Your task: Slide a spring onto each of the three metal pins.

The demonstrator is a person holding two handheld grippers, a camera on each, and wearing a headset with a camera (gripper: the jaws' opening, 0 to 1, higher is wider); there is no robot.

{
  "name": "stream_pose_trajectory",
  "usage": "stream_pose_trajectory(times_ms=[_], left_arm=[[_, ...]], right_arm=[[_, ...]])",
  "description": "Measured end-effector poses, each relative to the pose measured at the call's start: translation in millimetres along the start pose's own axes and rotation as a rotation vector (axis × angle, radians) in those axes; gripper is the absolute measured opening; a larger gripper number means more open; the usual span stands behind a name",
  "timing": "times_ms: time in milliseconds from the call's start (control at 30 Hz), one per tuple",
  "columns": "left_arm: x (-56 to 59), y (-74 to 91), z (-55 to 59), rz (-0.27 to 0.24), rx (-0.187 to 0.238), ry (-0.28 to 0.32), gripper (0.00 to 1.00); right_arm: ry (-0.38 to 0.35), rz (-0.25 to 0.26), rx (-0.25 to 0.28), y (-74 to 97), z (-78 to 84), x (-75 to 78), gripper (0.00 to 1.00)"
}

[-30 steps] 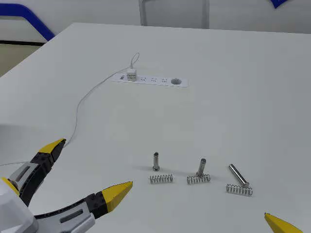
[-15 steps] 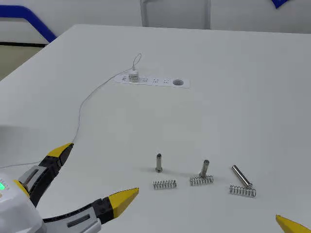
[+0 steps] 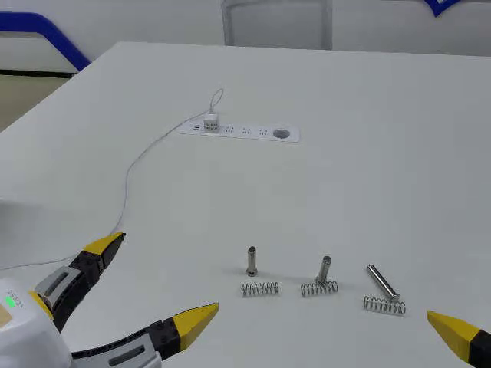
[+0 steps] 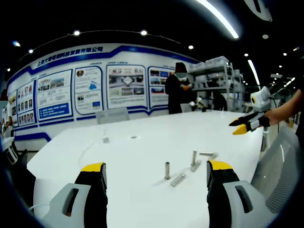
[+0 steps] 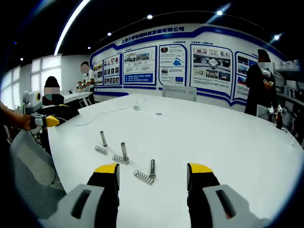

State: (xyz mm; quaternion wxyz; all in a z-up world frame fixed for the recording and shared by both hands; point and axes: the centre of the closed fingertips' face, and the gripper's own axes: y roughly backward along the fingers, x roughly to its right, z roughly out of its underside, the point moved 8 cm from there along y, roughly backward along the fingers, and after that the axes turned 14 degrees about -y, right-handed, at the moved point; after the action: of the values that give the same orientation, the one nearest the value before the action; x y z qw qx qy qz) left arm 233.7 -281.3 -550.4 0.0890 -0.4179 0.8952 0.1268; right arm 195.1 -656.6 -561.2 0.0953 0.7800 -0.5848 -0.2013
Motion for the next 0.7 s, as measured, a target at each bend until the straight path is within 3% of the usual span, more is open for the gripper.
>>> stream_pose_trajectory(times_ms=[167,300,400,467,600,700], left_arm=[[1.9,-0.8,1.1,0.014,-0.013,-0.019,0.88],[-1.0,1.0,2.0,0.003,-0.017,-0.02,0.84],[-4.0,2.4,1.7,-0.019,-0.013,-0.023,0.82],[-4.7,1.3,5.4,-0.014,-0.031,-0.003,0.82],[-3.8,1.1,7.9,-0.007,-0.048,-0.005,0.84],[-3.8,1.8,6.7,-0.013,-0.041,-0.022,0.83]], right_arm=[[-0.02,-0.028,-0.049,-14.1,-2.2,2.7,0.55],[0.013,-0.028,-0.09,-27.2,-8.3,6.2,0.51],[0.051,0.011,-0.069,-34.7,-18.5,12.8,0.45],[0.007,0.003,-0.043,-40.7,-24.0,15.9,0.43],[0.005,0.03,-0.108,-54.0,-23.4,22.4,0.42],[0.026,0.014,-0.13,-64.4,-21.7,21.8,0.4]])
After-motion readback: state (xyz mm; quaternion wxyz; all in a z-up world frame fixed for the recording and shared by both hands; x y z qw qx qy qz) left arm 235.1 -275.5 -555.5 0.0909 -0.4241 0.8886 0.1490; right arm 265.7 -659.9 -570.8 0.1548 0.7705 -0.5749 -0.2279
